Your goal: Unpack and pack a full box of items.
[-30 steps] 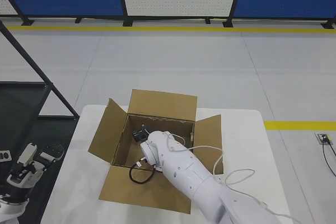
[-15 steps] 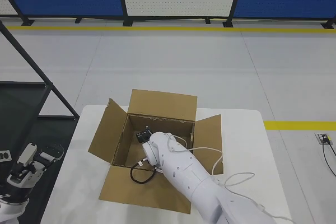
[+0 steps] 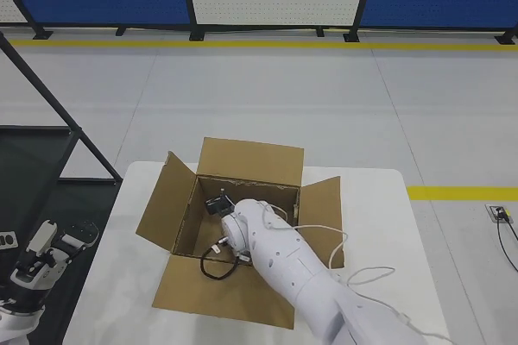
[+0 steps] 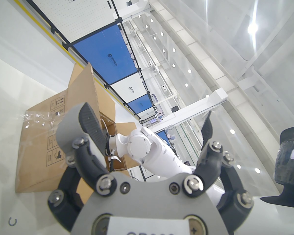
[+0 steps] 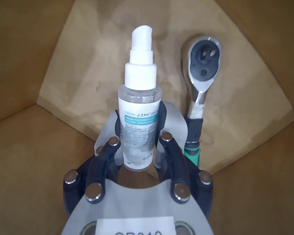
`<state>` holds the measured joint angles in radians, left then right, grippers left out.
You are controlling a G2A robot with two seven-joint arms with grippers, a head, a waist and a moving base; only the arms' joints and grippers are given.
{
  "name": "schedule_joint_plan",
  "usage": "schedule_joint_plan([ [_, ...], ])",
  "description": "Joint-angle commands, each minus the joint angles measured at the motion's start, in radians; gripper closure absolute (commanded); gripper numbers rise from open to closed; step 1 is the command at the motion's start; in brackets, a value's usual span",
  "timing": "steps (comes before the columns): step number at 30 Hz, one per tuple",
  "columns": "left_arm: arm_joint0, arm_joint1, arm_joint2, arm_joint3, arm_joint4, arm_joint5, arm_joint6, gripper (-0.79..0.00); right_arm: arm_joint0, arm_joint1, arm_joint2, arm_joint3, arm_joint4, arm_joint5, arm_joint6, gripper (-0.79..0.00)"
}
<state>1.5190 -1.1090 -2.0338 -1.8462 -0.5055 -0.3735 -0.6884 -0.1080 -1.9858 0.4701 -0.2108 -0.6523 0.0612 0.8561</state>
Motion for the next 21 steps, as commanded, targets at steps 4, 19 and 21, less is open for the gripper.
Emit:
schedule_joint_plan([
  [4,0.0,0.0,0.0,0.0,0.0,0.0,0.0,-0.785,0.011,0.008,0.016,-0.028,-0.001,-0.025,-0.053,0.0],
  [19,0.0,0.0,0.0,0.0,0.0,0.0,0.0,-0.785,-0.128,0.106,0.071,-0.403,-0.154,0.189,-0.214,0.0],
  [21,0.0,0.0,0.0,0.0,0.0,0.0,0.0,-0.785,-0.182,0.14,0.091,-0.521,-0.212,0.242,-0.212,0.0],
])
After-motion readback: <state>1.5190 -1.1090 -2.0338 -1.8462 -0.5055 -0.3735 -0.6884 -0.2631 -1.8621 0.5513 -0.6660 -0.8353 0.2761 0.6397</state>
